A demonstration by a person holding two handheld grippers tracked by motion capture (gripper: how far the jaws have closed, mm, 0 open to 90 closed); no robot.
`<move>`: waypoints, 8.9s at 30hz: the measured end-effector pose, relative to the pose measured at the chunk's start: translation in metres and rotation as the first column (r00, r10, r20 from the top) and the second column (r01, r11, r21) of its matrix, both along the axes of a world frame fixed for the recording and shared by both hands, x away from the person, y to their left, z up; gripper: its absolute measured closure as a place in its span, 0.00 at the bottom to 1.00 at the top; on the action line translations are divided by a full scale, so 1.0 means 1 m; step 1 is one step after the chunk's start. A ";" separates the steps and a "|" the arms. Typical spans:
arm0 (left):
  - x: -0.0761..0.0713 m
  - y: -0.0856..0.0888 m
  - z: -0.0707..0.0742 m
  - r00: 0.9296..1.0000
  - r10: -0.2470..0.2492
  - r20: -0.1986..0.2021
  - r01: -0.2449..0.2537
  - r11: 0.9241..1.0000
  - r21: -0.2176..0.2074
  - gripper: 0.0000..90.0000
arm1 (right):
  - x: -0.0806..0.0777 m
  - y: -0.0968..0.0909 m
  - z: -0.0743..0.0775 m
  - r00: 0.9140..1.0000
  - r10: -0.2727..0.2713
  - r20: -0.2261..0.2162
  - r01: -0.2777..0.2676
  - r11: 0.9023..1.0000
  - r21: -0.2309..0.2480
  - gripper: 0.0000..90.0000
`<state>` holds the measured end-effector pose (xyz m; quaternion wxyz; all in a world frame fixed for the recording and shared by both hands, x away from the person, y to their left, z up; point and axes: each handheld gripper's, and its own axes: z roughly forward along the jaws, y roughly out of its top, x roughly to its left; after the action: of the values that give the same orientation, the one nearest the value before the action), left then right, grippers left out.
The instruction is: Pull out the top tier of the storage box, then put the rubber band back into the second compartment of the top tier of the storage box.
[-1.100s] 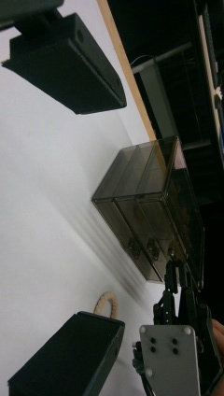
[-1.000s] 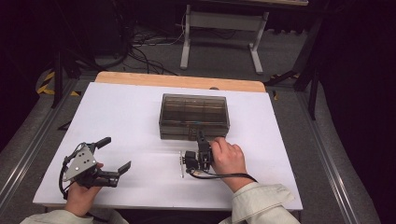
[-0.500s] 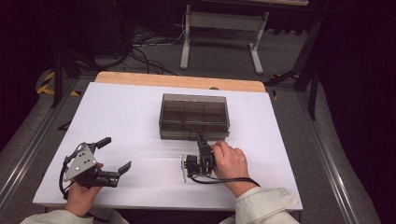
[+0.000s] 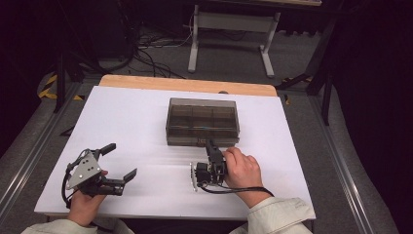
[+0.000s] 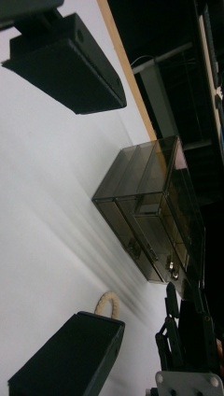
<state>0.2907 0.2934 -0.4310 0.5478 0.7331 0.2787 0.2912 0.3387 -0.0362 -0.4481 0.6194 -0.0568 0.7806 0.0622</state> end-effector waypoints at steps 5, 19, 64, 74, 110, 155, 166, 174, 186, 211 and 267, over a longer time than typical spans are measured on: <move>0.000 0.000 0.000 1.000 0.000 0.000 0.000 1.000 0.000 0.00 | -0.003 -0.003 0.007 1.000 0.013 0.001 -0.013 0.999 0.031 0.70; 0.000 0.000 0.000 1.000 0.001 -0.001 -0.001 1.000 0.000 0.00 | -0.010 -0.015 0.034 0.987 0.116 -0.111 -0.091 0.974 0.208 0.55; -0.001 0.000 0.000 1.000 0.004 -0.002 -0.004 1.000 -0.007 0.00 | 0.048 -0.069 0.099 0.608 0.457 -0.650 0.211 0.696 0.687 0.07; 0.000 0.000 0.000 1.000 0.003 0.003 -0.003 1.000 -0.001 0.00 | 0.056 -0.063 0.101 0.506 0.442 -0.741 0.188 0.782 0.594 0.12; 0.000 -0.001 0.000 1.000 -0.003 0.004 0.003 1.000 0.002 0.00 | 0.098 -0.040 0.081 0.516 0.291 -0.806 0.043 0.930 0.364 0.49; 0.000 0.000 0.000 1.000 -0.003 0.004 0.003 1.000 0.006 0.00 | 0.074 -0.027 0.076 0.549 0.221 -0.806 0.015 0.962 0.274 0.78; 0.000 0.000 0.000 1.000 -0.003 0.003 0.003 1.000 0.004 0.00 | 0.059 -0.029 0.075 0.542 0.222 -0.810 0.010 0.963 0.271 0.78; -0.001 -0.001 0.000 1.000 -0.003 0.002 0.003 1.000 0.000 0.00 | 0.053 -0.027 0.074 0.543 0.223 -0.810 -0.006 0.965 0.262 0.79; -0.001 0.000 0.000 1.000 -0.001 0.003 0.001 1.000 -0.001 0.00 | 0.054 -0.027 0.072 0.538 0.217 -0.815 0.008 0.965 0.262 0.79; 0.000 0.000 0.000 1.000 0.006 0.014 -0.006 1.000 0.008 0.00 | 0.040 -0.031 0.085 0.532 0.312 -0.787 0.011 0.927 0.375 0.52; 0.001 -0.002 0.001 1.000 -0.002 0.014 0.002 1.000 0.003 0.00 | 0.010 -0.019 0.024 0.467 0.286 -0.837 0.101 0.923 0.372 0.51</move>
<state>0.2922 0.2911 -0.4301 0.5490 0.7321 0.2735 0.2963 0.3489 -0.0554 -0.4239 0.1243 0.0578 0.9552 0.2624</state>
